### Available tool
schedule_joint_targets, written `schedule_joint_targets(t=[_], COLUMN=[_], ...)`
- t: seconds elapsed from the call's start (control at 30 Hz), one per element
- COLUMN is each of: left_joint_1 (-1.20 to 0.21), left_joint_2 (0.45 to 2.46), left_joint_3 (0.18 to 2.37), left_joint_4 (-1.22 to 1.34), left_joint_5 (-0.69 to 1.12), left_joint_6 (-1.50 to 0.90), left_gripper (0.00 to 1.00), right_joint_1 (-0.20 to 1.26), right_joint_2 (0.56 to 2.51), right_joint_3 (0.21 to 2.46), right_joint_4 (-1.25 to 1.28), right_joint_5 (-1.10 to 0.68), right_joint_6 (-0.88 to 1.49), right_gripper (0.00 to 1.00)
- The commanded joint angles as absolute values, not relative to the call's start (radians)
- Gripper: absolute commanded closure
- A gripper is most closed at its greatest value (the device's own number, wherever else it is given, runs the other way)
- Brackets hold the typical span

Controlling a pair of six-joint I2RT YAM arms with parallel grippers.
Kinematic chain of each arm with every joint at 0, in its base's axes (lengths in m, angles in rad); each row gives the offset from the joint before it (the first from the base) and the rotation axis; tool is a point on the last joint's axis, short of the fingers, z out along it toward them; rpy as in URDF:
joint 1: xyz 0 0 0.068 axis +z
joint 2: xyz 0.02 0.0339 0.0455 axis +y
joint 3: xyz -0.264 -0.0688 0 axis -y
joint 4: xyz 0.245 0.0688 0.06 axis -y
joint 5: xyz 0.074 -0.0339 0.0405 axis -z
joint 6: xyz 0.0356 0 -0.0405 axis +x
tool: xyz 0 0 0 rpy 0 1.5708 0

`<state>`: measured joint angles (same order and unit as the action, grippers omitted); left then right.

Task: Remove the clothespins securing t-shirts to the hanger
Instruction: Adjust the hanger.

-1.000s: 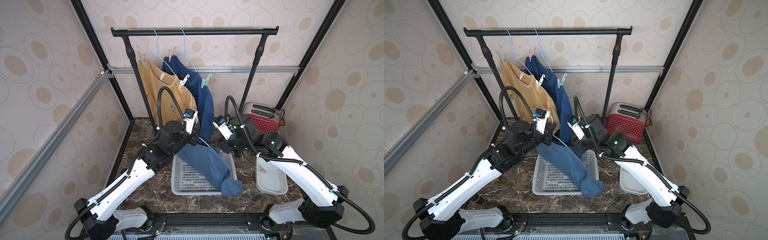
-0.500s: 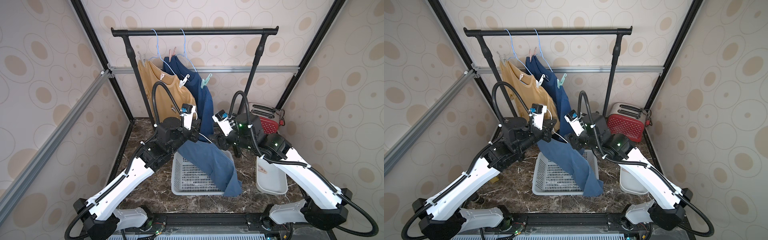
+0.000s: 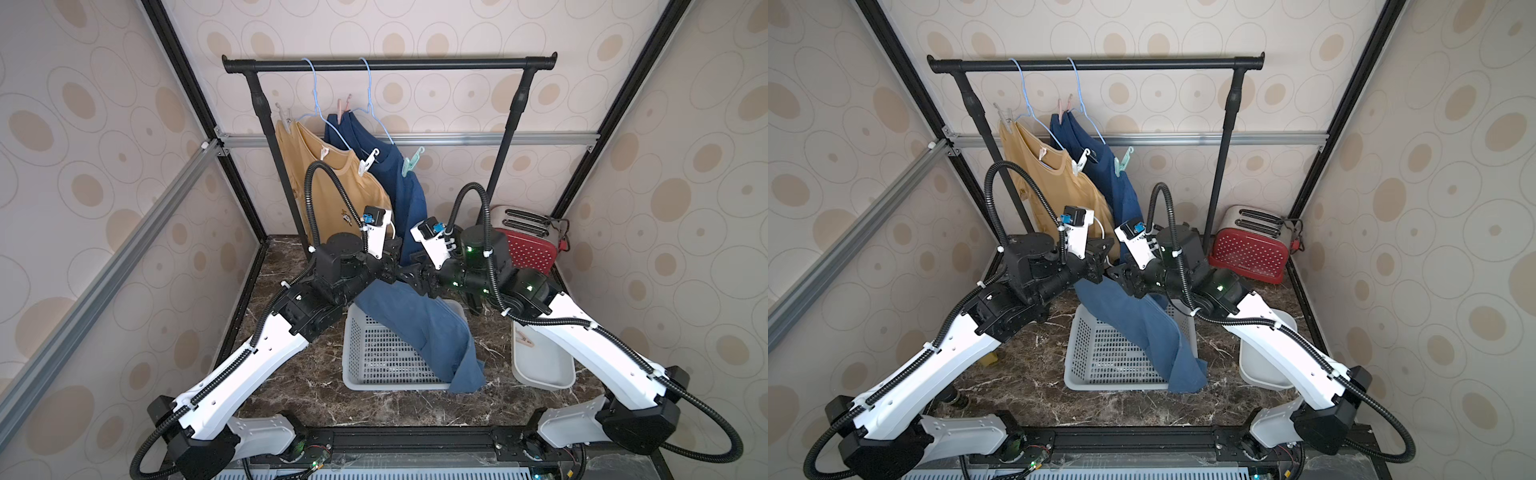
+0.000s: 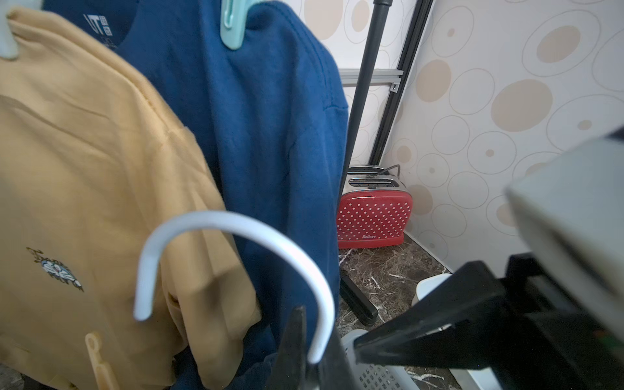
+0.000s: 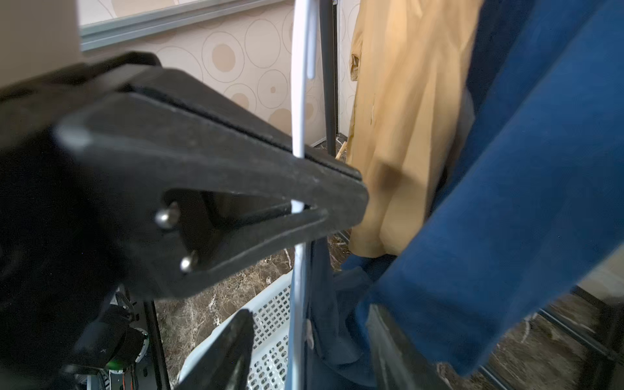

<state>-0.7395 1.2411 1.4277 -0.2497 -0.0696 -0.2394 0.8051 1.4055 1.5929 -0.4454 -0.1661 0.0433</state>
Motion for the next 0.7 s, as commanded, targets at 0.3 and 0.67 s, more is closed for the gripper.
schedule_joint_targets(t=[0.3,0.67], left_joint_1=[-0.735,-0.734], left_joint_2=[1.230,1.223], left_joint_3=[1.476,1.467], left_joint_4=[-0.231,-0.228], left_joint_5=[-0.072,-0.075], left_joint_6=[-0.276,-0.282], left_gripper=[0.98,0.96], right_joint_1=[0.808,0.809], right_joint_2=[1.460,1.487], right_joint_3=[1.603,1.609], right_joint_4=[-0.279,-0.254], right_joint_5=[-0.222,-0.233], right_joint_6=[0.067,0.078], right_gripper=[0.62,0.75])
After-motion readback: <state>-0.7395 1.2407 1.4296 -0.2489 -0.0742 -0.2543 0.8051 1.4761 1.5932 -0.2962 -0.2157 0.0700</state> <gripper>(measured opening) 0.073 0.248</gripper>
